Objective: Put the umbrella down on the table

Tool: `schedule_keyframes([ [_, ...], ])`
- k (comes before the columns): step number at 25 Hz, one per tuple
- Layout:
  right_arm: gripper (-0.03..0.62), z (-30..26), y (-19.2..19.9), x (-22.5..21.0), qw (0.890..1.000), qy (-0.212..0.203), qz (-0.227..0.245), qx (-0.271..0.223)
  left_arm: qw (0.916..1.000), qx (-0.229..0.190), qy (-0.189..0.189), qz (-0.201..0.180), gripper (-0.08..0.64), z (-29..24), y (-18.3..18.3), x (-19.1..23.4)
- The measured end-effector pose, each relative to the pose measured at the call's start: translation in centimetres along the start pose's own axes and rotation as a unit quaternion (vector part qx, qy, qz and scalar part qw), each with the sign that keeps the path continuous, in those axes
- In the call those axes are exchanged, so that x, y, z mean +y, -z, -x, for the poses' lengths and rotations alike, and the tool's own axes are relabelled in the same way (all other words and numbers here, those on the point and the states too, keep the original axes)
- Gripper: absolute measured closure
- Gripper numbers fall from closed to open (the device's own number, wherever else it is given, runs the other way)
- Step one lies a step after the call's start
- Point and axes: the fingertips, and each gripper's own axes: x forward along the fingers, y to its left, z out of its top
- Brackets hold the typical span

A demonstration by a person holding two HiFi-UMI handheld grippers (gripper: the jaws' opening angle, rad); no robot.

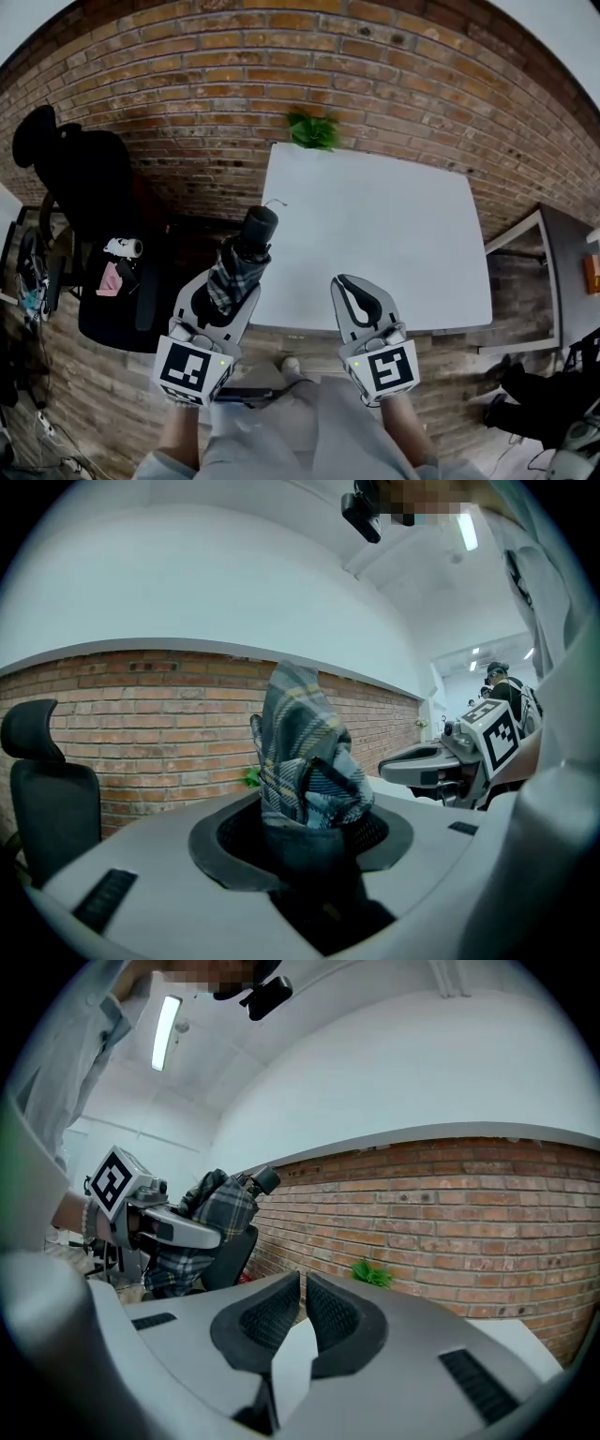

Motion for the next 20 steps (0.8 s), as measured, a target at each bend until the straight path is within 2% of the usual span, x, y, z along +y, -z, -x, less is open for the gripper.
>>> schedule_keyframes([
  [5,0.543,-1.5,-0.7,-0.7,1.000,0.008,-0.005,-0.014,1.0000,0.003,0.004,0.001,0.347,-1.0,-0.4,1.4],
  [11,0.543,-3.6,-0.8,-0.8,1.000,0.015,-0.006,0.012,0.9997,0.015,0.017,-0.001,0.347,-2.1,-0.2,3.2],
  [16,0.543,-4.6,-0.9,-1.4,1.000,0.026,-0.004,0.001,0.9987,0.031,0.039,-0.010,0.347,-3.2,0.7,3.5],
  [20,0.543,-5.1,-0.8,-1.6,0.999,0.031,-0.005,0.004,0.9985,0.025,0.047,-0.009,0.347,-4.2,0.6,3.9],
])
